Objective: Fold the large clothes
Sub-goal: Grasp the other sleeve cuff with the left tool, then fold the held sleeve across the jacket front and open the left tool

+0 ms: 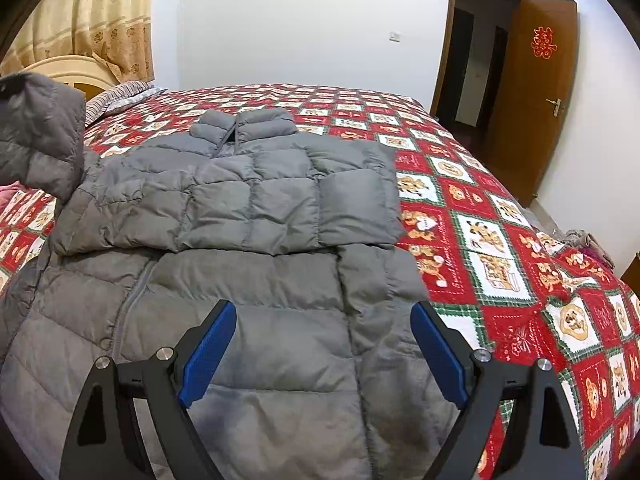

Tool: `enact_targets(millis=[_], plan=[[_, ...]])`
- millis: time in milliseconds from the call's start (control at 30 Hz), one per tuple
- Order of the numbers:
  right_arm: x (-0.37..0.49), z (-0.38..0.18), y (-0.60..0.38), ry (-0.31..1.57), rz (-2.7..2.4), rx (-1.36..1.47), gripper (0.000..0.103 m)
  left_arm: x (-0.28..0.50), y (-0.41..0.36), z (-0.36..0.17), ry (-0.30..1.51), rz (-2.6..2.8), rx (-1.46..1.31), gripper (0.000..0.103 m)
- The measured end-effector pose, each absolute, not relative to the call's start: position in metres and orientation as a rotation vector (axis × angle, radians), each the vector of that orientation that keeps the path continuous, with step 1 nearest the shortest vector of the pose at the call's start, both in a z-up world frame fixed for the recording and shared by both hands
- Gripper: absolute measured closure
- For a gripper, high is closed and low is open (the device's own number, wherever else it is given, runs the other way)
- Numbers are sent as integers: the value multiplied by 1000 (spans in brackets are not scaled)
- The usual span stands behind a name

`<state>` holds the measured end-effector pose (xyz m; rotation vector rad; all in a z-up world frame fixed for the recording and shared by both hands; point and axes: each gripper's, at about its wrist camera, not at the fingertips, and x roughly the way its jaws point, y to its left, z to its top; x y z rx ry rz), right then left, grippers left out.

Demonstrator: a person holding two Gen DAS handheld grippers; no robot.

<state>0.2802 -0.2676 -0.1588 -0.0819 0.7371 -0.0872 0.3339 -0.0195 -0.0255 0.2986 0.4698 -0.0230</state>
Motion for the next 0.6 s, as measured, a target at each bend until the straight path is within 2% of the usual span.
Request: enact_targets(millis=[367, 467, 533, 600], plan=[[285, -183, -280, 787, -95, -54, 14, 347, -97, -75, 521, -152, 322, 94], [287, -190, -282, 800, -95, -46, 14, 346, -114, -88, 528, -193, 304, 87], [288, -194, -283, 810, -95, -40, 14, 344, -124, -89, 522, -217, 302, 76], [290, -196, -286, 820, -92, -32, 14, 340, -132, -88, 505, -228, 314, 31]])
